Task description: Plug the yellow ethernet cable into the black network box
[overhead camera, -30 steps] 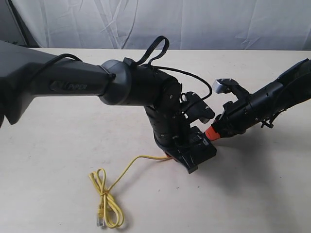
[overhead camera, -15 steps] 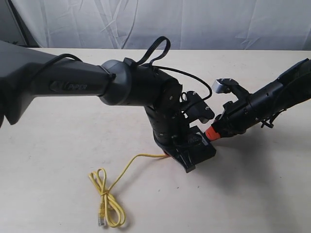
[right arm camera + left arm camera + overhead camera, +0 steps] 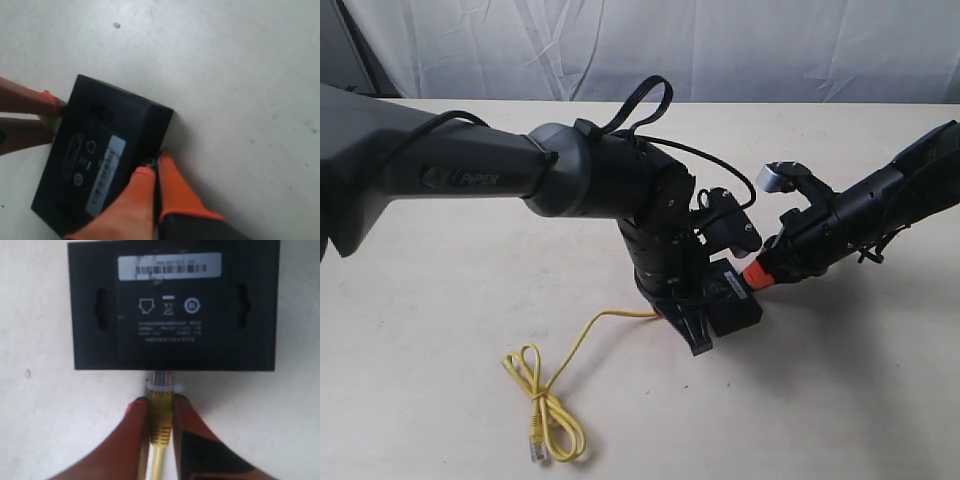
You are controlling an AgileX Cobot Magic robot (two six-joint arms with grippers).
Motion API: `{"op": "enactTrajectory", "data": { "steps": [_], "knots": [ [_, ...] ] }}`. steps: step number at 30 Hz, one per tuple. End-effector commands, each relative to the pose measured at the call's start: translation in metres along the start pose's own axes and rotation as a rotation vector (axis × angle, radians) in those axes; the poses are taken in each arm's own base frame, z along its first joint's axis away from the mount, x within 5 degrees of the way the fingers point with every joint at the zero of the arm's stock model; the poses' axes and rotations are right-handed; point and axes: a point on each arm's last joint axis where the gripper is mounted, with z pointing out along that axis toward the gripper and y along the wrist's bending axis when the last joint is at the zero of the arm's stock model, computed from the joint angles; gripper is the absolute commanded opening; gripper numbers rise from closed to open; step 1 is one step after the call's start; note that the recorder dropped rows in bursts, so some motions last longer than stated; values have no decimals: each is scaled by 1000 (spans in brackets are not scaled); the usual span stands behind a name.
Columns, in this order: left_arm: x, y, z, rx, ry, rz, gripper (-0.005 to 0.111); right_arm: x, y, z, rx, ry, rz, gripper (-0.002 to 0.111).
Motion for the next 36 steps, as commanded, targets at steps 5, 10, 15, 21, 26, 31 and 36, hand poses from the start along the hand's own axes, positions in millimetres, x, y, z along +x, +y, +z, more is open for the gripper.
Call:
{"op": "enactTrajectory", "data": {
  "steps": [5,10,15,21,26,31,36],
  "knots": [
    [-2,-2,-4,-5,-9,93,0,0,-1,0,4,6,-49,-1],
    [-15,1,-19,-3,-53,70,0,0,0,0,-5,8,-49,-1],
    [-21,1,-20,11,-88,42,0,0,0,0,-5,8,-49,-1],
    [-13,-2,-4,43,-9,41,0,0,0,0,-6,5,-51,-1],
    [-16,0,-5,28,-25,-1,0,0,1,0,-25,7,-50,-1],
    [-23,1,-6,13,-103,-25,0,0,1,0,-24,4,-48,-1],
    [-23,-3,-6,62,-109,-68,0,-1,1,0,-17,-9,-38,-1]
  ]
}}
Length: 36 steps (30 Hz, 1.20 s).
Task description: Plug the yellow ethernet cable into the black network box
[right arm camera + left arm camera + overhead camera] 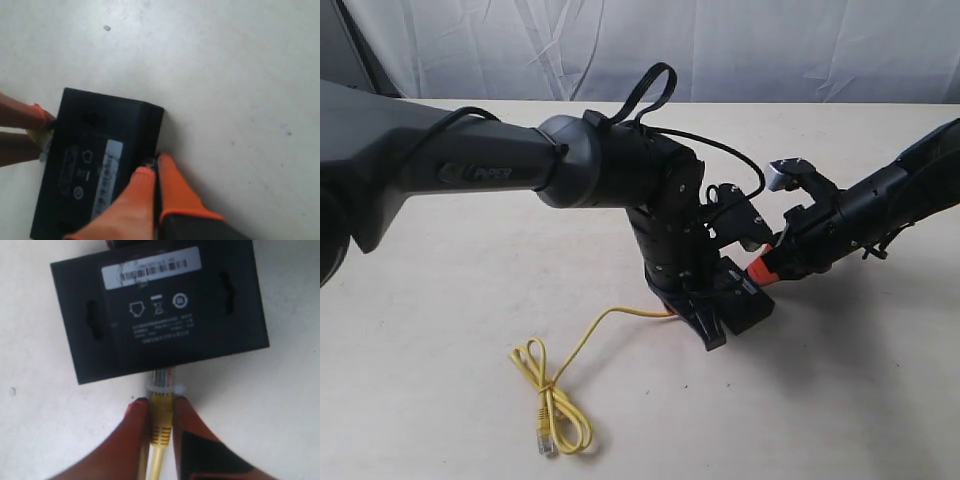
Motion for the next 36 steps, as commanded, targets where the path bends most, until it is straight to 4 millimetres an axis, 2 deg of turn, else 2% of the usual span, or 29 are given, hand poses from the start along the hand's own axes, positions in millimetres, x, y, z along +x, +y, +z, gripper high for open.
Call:
{"op": "enactTrajectory", "data": {
  "steps": [1,7,13,25,36],
  "knots": [
    [-11,-2,-3,5,-99,-41,0,-1,3,1,-30,-4,-2,-1],
    [-10,-1,-4,-1,-88,-40,0,-1,3,1,-30,-6,-1,-1],
    [-4,9,-6,0,-61,-66,0,-1,1,2,-12,-8,0,-1],
    [7,9,-13,-4,58,-11,0,-1,1,2,-8,-6,0,-1],
    [2,3,-12,58,13,-157,0,-1,1,2,-5,-6,4,-1]
  ]
}}
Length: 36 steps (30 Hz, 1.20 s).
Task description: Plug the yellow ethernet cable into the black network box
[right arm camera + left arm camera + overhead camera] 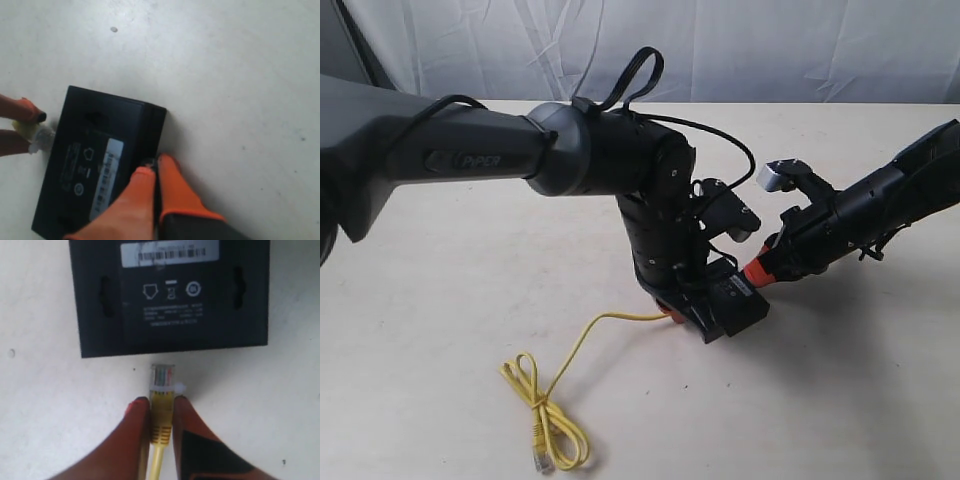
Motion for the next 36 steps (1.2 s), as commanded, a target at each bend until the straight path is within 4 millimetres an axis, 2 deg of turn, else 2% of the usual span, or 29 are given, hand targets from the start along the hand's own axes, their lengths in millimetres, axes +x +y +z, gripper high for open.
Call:
{"op": "enactTrajectory", "data": {
  "steps": [1,14,20,23,27,31,36],
  "knots": [
    [-4,-4,-6,24,-43,-46,0,0,1,2,-4,0,2,-1],
    [-3,-4,4,34,-42,-56,0,0,1,2,-7,0,2,-1],
    [4,-2,1,42,31,18,0,0,1,2,-7,0,2,-1],
    [7,1,-13,49,35,119,0,0,1,2,-7,0,2,-1],
    [8,8,-42,72,-47,281,0,0,1,2,-7,0,2,-1],
    [20,21,-65,262,-166,422,0,0,1,2,-7,0,2,-1],
    [35,45,-75,365,-199,412,0,0,1,2,-7,0,2,-1]
  ]
}}
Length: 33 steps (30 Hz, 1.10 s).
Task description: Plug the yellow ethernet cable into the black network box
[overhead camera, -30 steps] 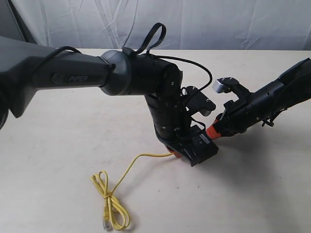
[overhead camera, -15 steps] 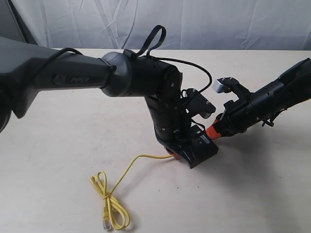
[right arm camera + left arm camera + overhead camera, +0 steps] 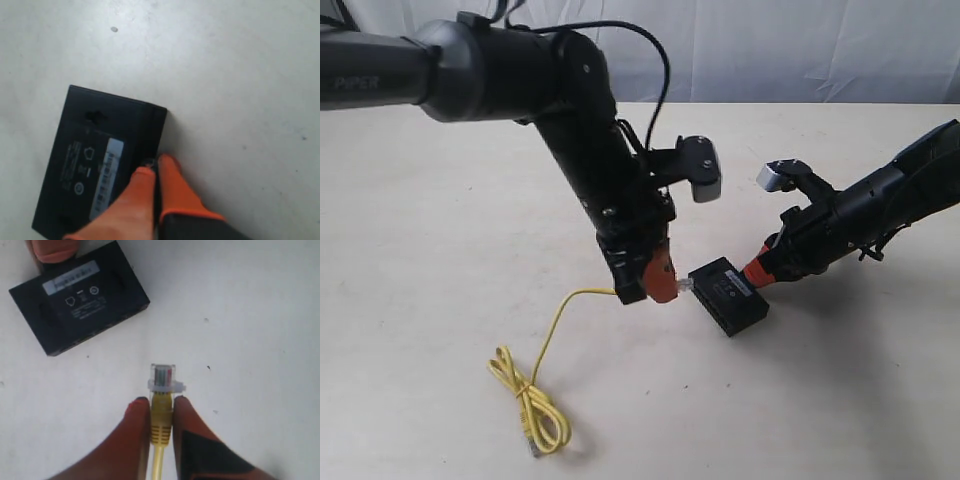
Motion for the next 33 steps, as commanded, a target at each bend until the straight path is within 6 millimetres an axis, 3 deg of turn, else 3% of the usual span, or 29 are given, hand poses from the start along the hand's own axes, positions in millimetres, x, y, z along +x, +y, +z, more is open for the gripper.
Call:
{"op": "enactTrajectory", "data": {
  "steps": [1,6,11,17,23,25,29,33],
  "knots": [
    [13,4,-15,82,-44,6,0,0,1,2,-5,0,0,-1],
    [17,1,-17,134,-22,7,0,0,1,2,-5,0,0,-1],
    [11,-2,-15,166,-111,66,0,0,1,2,-3,-1,0,-1],
    [12,1,-5,191,-140,113,0,0,0,2,-1,-1,0,-1],
    [17,0,9,209,-21,-108,0,0,0,2,-1,-1,0,-1],
    [16,-2,15,168,47,-109,0,0,0,2,-1,-1,0,-1],
    [5,-6,30,-26,148,-275,0,0,0,2,-1,-1,0,-1],
    [-8,-16,42,-131,194,-270,0,0,0,2,-1,-1,0,-1]
  ]
}}
